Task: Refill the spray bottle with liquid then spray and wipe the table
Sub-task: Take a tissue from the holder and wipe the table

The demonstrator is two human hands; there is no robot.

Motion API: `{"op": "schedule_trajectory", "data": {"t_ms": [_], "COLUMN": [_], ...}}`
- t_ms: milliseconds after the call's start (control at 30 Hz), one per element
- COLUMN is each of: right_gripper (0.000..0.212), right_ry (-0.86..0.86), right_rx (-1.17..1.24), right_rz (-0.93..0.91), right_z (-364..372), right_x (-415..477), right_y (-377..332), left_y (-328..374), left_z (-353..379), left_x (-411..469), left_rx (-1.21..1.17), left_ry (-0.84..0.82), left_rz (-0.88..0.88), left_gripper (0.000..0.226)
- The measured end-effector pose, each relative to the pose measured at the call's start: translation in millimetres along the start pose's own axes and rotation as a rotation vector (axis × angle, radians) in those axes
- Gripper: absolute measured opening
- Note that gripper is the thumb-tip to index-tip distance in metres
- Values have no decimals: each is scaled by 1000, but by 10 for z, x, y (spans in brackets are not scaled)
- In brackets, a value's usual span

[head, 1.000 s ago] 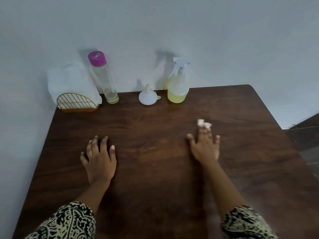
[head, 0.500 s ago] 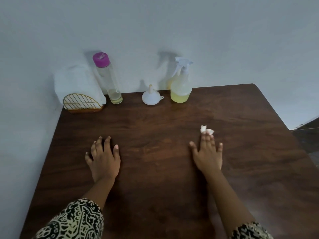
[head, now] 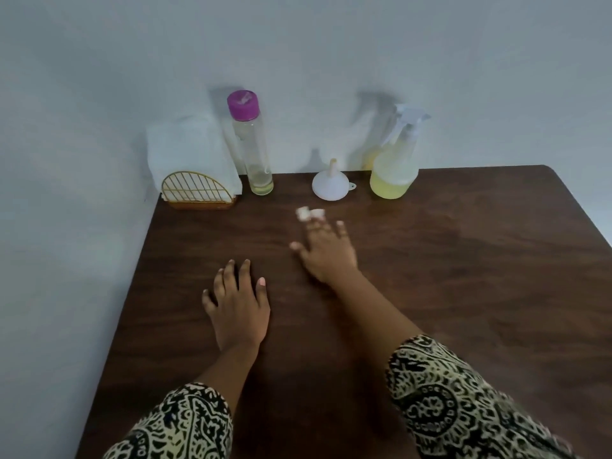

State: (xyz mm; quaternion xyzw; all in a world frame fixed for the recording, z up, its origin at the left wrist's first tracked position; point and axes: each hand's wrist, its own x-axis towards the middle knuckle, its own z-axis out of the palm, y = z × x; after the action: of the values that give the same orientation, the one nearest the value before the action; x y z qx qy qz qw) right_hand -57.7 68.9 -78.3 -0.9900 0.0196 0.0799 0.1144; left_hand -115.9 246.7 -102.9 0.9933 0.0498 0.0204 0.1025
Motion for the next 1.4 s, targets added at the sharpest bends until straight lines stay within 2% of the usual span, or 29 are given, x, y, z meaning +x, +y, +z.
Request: {"op": "schedule_trajectory", "data": {"t_ms": [100, 167, 267, 333, 433, 500, 633, 733, 800, 900, 967, 1100, 1167, 1233, 1267, 1400], "right_gripper": [72, 73, 70, 66, 58, 55, 52, 53, 50, 40, 29, 14, 14, 14, 12, 19], "right_ry": [45, 16, 1, -43, -160, -201, -239, -190, -97, 48, 111, 225, 195, 174, 189, 162], "right_rx": [38, 69, 72, 107, 41, -22, -129, -106, -91, -141, -107, 232, 447, 604, 666, 1039], "right_rz": [373, 441, 245, 8, -370, -522, -697, -745, -747, -696, -615, -329, -194, -120, -108, 61], "right_z": [-23, -15, 65, 149, 260, 217, 94, 80, 76, 60, 126, 48, -140, -384, -518, -902], "right_x": [-62, -42, 41, -15, -230, -344, -798, -1309, -1628, -2018, -2118, -2184, -2232, -2308, -2357, -2546], "right_y": [409, 315, -229, -655, -967, -814, -177, 315, 633, 933, 1010, 1522, 1914, 2348, 2627, 3675], "left_y": [-2, -6, -9, -23, -72, -120, -181, -210, -152, 127, 346, 1222, 1736, 2261, 2571, 3772], "left_z": [2, -4, -32, -69, -134, -153, -190, -200, -205, -238, -235, -132, -73, -55, -29, 67], "left_x": [-3, -17, -12, -30, -110, -179, -466, -742, -926, -1207, -1350, -1669, -1779, -1873, -1936, -2222], "left_rx": [-15, -68, -217, -354, -540, -577, -702, -752, -750, -741, -746, -788, -835, -953, -1026, -1247], "left_ry": [2, 33, 117, 187, 280, 291, 295, 291, 248, 164, 75, -202, -353, -478, -483, -382], "left_rz": [1, 0, -69, -103, -11, 27, -57, -91, -138, -142, -63, 199, 238, 197, 163, -34], "left_gripper": [46, 41, 39, 40, 43, 45, 45, 38, 41, 43, 41, 41, 39, 29, 28, 25]}}
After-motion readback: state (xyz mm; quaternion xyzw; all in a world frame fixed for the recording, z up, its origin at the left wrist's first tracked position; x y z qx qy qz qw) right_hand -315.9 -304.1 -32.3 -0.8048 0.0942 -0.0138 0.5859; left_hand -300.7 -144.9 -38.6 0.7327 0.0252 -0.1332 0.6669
